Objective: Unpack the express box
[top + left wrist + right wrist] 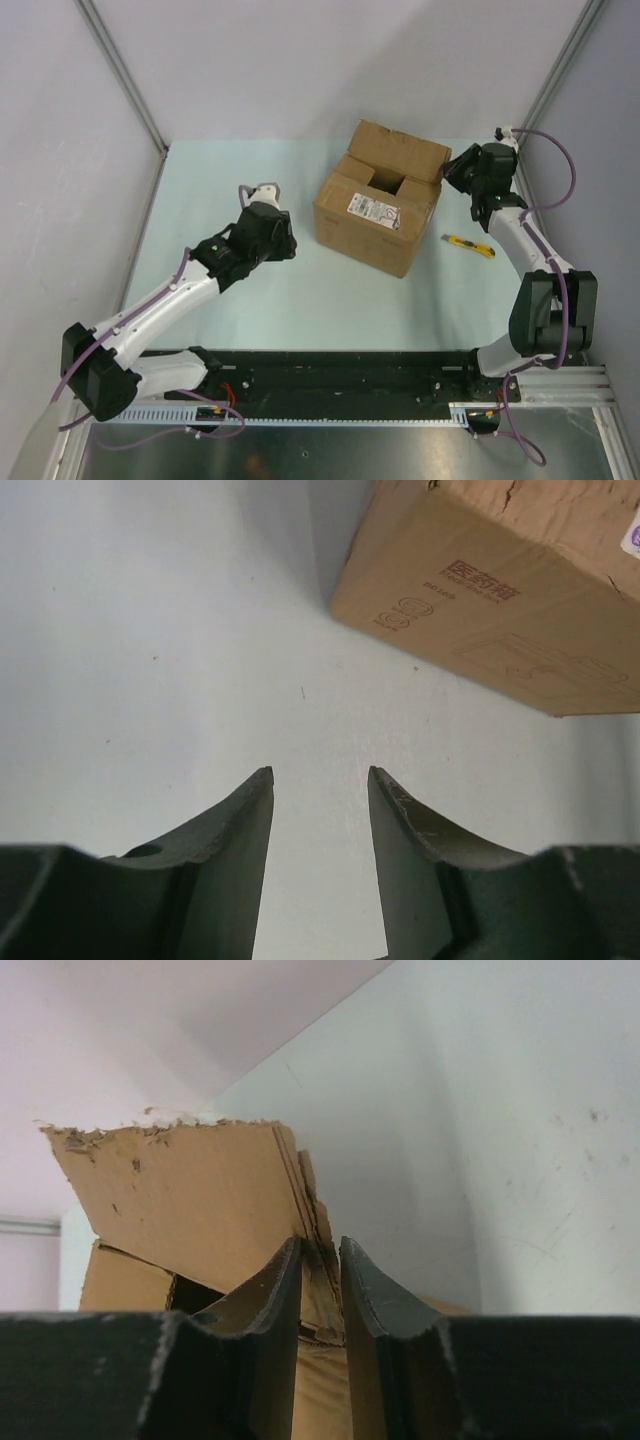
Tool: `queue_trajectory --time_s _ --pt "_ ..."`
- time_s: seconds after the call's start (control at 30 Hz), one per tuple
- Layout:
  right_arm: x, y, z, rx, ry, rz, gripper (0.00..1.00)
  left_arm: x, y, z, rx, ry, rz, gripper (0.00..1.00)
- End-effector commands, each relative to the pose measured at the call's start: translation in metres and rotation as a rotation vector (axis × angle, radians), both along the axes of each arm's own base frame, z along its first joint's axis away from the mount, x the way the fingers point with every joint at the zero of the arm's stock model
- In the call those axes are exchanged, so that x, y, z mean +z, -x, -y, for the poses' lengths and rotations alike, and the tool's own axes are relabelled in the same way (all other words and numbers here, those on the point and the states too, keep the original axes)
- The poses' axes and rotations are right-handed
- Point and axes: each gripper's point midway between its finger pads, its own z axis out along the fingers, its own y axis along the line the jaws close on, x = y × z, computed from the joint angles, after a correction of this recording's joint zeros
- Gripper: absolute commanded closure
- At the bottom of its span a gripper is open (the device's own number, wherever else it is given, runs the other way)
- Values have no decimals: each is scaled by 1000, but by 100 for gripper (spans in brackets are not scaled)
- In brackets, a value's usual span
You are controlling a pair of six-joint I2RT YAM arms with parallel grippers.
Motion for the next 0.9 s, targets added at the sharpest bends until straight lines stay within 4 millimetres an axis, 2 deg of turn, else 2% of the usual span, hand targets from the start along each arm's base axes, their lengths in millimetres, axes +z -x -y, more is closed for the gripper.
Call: queue_trajectory --time_s 0.0,0.1,0.13,0.17,0.2,0.27,0.33,0.4,0.53,0.63,0.7,0.77,0.8,0.83,0.87 --pt "10 -5 -14 66 -117 5 75 -7 -1 3 31 54 -38 52" --pt "40 5 -36 199 -68 110 72 -9 -3 5 29 56 -49 52" --pt "56 11 -40 218 -46 151 70 -12 -5 5 31 50 -58 52" --pt "60 13 -39 197 -23 160 61 -10 -7 6 30 52 -56 52" --pt "65 14 -34 164 -16 166 51 -10 -8 7 27 50 -56 52" --pt "78 18 -13 80 -25 183 42 -10 -12 10 20 44 -60 52" --pt "85 21 -6 58 -47 193 40 -9 -16 13 12 41 -60 52" --pt "94 24 19 11 -65 214 37 -8 -19 14 8 34 -61 52" --pt "104 34 46 -45 -82 222 38 -3 -32 14 17 26 -52 52" --pt "89 41 69 -119 -84 158 43 -4 -41 11 38 23 -57 53" --pt "66 34 82 -152 -105 94 55 -8 -47 11 38 17 -69 55" --pt "55 24 82 -99 -186 77 65 -7 -53 11 40 17 -68 56" --pt "36 14 81 -79 -219 41 70 -10 -55 11 36 8 -75 57" --pt "27 9 77 -55 -258 20 77 -10 -58 11 41 11 -77 57" --pt "18 5 77 -60 -279 -2 78 -9 -60 10 42 12 -77 57"
